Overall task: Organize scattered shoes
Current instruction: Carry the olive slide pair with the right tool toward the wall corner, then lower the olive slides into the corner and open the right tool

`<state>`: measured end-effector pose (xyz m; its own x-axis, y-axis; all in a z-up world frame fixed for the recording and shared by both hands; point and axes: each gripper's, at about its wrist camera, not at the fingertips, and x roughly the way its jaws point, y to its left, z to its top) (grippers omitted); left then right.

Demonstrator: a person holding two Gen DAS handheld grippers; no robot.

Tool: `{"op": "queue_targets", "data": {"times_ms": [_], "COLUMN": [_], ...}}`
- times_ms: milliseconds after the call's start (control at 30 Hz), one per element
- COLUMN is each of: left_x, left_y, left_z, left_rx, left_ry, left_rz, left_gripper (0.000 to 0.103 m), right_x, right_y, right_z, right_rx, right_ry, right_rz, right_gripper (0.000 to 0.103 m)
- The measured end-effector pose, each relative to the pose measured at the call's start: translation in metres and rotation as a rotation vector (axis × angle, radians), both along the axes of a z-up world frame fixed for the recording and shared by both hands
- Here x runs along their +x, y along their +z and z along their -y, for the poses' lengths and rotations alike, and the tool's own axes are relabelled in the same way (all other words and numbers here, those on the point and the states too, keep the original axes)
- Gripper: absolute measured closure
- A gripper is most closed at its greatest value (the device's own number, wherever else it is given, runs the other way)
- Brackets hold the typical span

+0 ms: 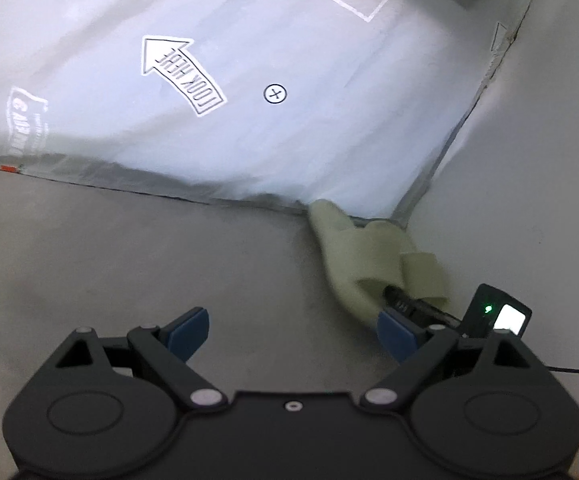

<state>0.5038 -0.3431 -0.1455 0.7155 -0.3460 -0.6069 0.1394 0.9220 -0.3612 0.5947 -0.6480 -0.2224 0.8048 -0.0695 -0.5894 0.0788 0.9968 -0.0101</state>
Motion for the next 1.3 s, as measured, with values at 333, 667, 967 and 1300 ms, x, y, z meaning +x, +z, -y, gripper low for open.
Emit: {"op": "queue_targets", "data": {"times_ms": [333, 667, 967, 1300], "left_x": [-0.017, -0.027, -0.048, -0.11], "left_y": [-0.003, 0.004, 0.019, 0.055], "left_z": [0.007, -0.008, -0.032, -0.076], "left_rx": [0.021, 0.014, -0.011, -0.043], "left_ry": [0.004, 0.052, 0.117, 0.213], "left_rz": [-0.033, -0.033, 0.014, 0.131], "left_gripper": [0.011, 0.011, 0.011, 0.011], "right_x": [-0.031, -0.002, -0.014, -0.095], "right_y": [0.029, 0.006, 0.023, 0.065], "right_z": [0.006, -0.047, -0.047, -0.077], "right_rx": [0.043, 0.021, 0.05, 0.077], "right_ry": [0.042, 0.092, 0.076, 0.148], "right_rz": [-0.004, 0.067, 0.067, 0.122], "right_gripper": [0.027, 0.036, 0.035, 0.034]}}
